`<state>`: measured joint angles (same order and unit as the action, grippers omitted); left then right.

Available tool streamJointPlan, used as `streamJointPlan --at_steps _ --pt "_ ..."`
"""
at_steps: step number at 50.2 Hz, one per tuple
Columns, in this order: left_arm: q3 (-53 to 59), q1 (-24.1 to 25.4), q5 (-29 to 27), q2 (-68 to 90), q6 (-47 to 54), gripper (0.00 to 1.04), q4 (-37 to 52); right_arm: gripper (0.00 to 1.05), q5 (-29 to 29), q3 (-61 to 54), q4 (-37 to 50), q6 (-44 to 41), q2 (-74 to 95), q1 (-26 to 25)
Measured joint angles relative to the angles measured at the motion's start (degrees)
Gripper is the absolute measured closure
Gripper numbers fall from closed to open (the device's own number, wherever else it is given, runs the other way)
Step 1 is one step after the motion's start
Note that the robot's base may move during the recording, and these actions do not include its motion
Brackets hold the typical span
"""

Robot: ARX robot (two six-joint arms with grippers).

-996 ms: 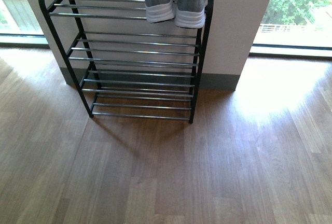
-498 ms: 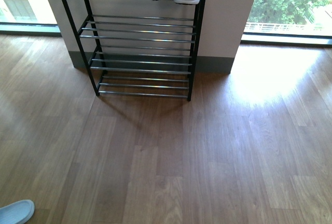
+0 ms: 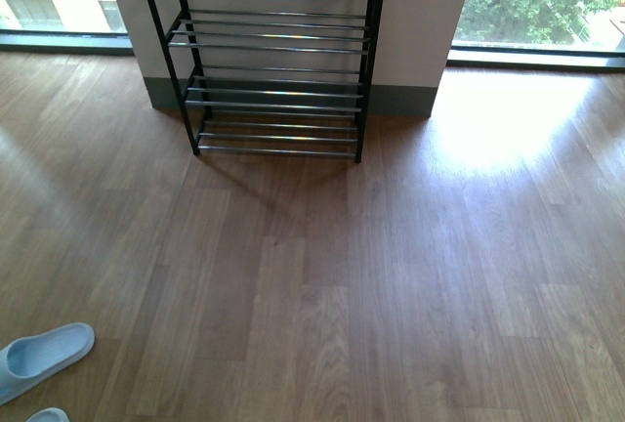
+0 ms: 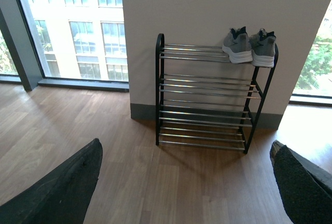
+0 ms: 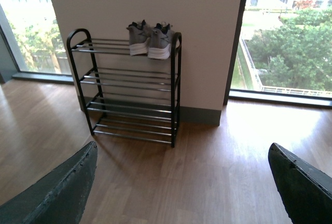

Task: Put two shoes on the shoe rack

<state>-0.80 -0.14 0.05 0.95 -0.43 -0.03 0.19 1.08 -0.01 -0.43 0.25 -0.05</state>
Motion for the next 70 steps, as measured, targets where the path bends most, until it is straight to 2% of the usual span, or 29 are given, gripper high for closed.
streamJointPlan --at_steps 70 --pt "0.0 0.0 0.0 0.0 0.0 0.09 0.0 0.09 0.02 -0.02 -0.02 0.02 0.0 0.02"
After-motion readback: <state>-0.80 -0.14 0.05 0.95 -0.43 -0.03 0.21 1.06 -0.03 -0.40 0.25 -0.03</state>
